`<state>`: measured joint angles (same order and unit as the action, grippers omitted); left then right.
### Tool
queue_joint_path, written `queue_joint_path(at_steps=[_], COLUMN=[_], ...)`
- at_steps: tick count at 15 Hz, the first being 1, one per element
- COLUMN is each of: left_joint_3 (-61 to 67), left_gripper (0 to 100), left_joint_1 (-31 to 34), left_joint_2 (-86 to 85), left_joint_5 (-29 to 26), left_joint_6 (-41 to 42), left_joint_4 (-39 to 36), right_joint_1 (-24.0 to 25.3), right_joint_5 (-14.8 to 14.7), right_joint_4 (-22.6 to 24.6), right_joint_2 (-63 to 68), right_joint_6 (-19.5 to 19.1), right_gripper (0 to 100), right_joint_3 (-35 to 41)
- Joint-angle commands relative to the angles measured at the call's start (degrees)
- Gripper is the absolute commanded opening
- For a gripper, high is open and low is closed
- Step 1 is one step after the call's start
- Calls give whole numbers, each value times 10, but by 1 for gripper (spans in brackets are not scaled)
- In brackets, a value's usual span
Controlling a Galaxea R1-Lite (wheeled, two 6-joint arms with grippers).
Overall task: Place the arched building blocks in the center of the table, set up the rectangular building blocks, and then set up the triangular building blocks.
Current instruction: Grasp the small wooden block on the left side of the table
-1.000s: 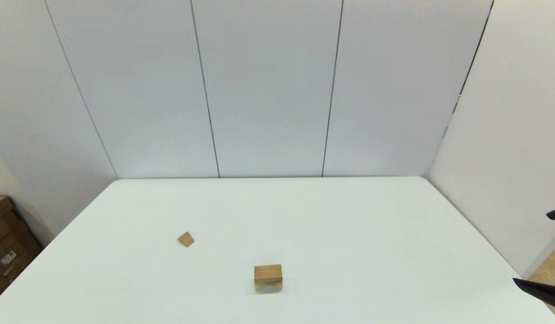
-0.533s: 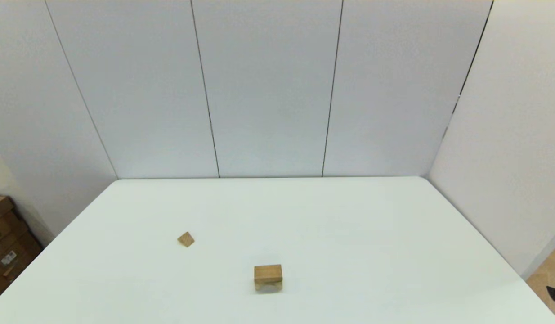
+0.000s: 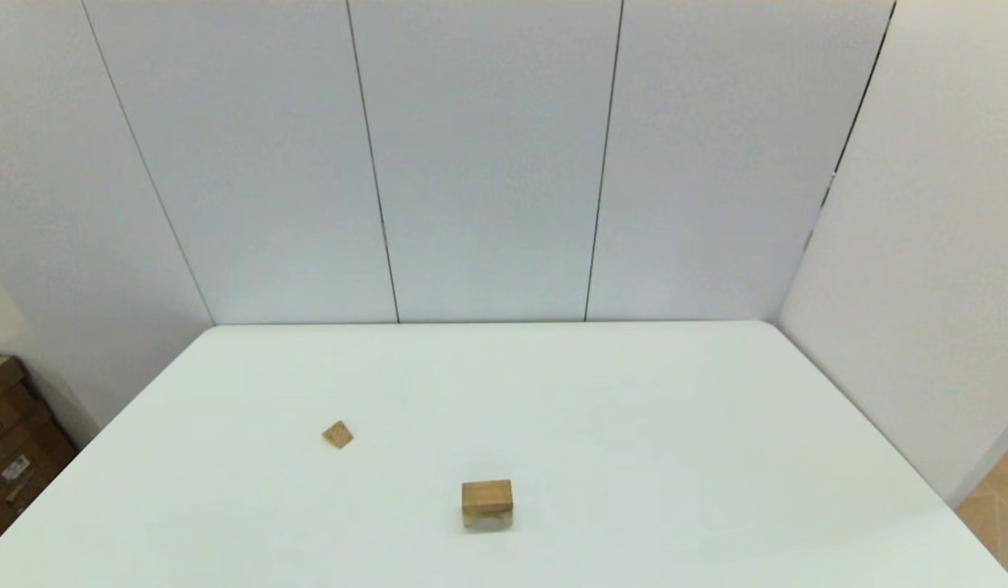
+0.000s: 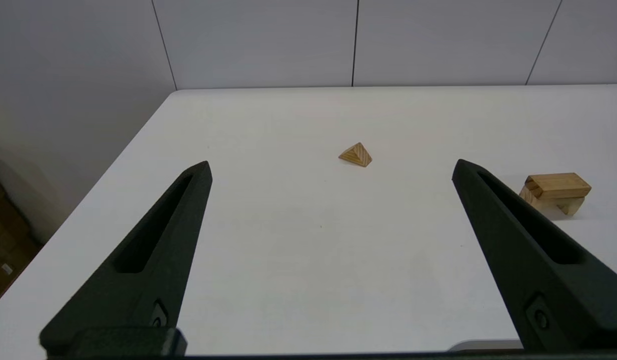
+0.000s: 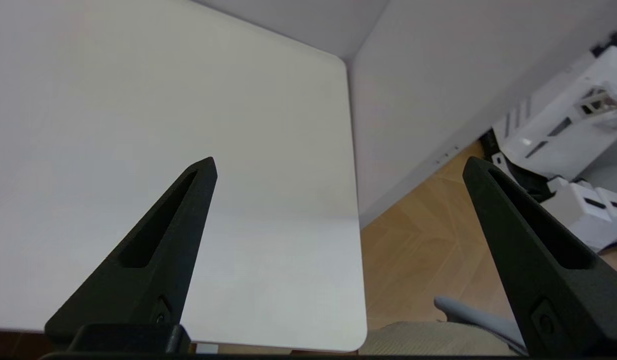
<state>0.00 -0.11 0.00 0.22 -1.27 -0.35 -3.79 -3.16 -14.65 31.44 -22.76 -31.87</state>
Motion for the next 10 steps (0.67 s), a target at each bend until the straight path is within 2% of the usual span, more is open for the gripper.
queue_joint_path(at_steps=[1, 3, 5, 7, 8, 10], left_joint_3=[0, 0, 0, 0, 0, 0], left_gripper=[100, 100, 100, 100, 100, 100], left_joint_1=[0, 0, 0, 0, 0, 0], left_joint_2=[0, 0, 0, 0, 0, 0], left_joint_5=[0, 0, 0, 0, 0, 0], left_joint_6=[-1, -1, 0, -1, -1, -1], left_joint_4=[-1, -1, -1, -1, -1, -1], right_joint_1=[-25, -21, -11, -5, 14, 20], right_joint_5=[-1, -3, -8, -10, -12, -17], right_joint_4=[5, 27, 38, 54, 60, 60], right_joint_2=[-69, -101, -118, -129, -134, -150], right_joint_6=[4, 43, 54, 88, 108, 125], right_gripper=[100, 100, 100, 100, 100, 100], right_joint_3=[31, 44, 50, 50, 50, 57])
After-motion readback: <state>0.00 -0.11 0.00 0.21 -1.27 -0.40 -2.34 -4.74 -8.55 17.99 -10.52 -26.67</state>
